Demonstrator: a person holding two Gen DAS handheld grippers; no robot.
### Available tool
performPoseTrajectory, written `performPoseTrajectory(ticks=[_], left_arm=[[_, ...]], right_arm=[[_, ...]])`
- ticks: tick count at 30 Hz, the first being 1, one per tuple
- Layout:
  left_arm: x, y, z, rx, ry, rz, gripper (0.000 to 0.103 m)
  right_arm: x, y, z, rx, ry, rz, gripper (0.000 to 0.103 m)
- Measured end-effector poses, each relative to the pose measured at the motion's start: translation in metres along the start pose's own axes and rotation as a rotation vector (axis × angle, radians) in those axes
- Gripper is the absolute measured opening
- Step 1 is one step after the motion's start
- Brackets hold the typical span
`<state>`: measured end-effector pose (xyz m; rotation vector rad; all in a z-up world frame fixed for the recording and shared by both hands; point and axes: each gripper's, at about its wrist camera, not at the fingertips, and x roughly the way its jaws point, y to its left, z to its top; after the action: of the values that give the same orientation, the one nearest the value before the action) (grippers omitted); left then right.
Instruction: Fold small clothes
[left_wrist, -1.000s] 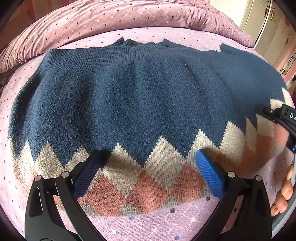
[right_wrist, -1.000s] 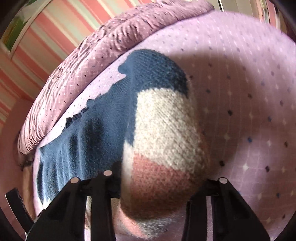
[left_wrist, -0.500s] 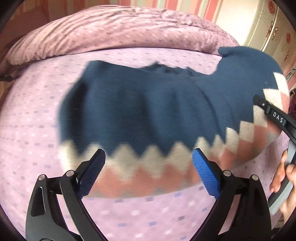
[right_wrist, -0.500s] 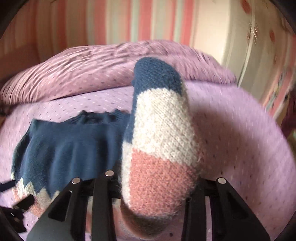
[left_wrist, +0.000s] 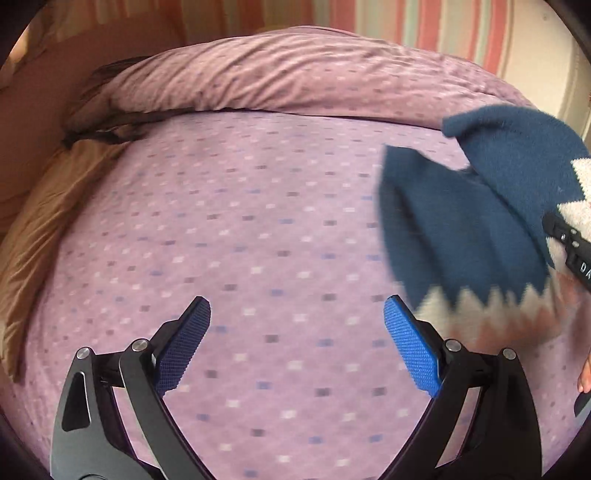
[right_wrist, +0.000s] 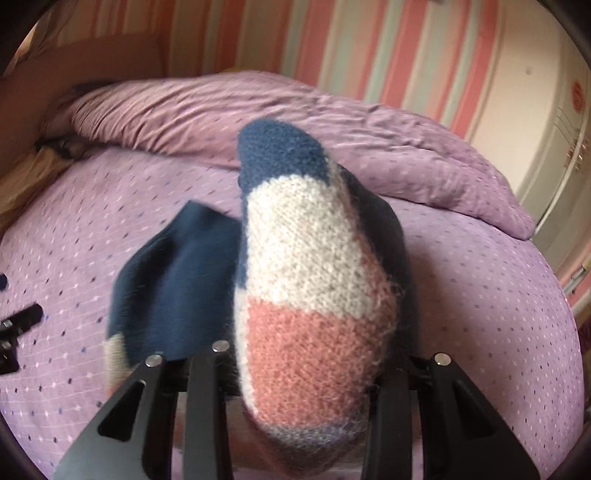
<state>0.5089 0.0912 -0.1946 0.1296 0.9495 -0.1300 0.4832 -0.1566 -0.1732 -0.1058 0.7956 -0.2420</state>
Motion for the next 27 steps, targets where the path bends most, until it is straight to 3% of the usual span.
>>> performPoseTrajectory(ticks=[5,10,11,13,15,17,22,27], left_arm=[[-0.005,0.04,-0.008,-0.033,-0.008,0.038,0.094],[-0.005,0.068,-0.016,-0.095,-0.002,0.045,0.094],[-0.005,0.071,-0.016,-0.097,-0.003,0.048,0.094],[-0.007,0.073,-0.013,-0.095,-0.006,0.056,0.095],[-0.009,0.072,-0.009,-0.093,-0.01,0.053,0.095],[-0.014,0.071,-0.004,-0.087,-0.019,0.051,0.095],[-0.03,0.054,0.023,-0.069,-0.045,-0.021,0.096],[-0.034,0.001,0.055,-0.009,-0.073,-0.147,0.097]], right_arm=[[0.036,0.059,-0.02,-0.092,0.113,-0.006,0.036],[0.041,0.084,-0.036,-0.224,0.122,-0.09,0.042],[0.039,0.083,-0.034,-0.231,0.13,-0.092,0.043],[0.03,0.08,-0.03,-0.243,0.121,-0.07,0.057],[0.022,0.078,-0.024,-0.225,0.112,0.016,0.071],[0.003,0.067,-0.02,-0.197,0.104,0.132,0.074],[-0.042,0.03,-0.02,-0.125,0.066,0.289,0.086],[-0.052,-0.033,-0.013,-0.024,0.057,0.264,0.087]])
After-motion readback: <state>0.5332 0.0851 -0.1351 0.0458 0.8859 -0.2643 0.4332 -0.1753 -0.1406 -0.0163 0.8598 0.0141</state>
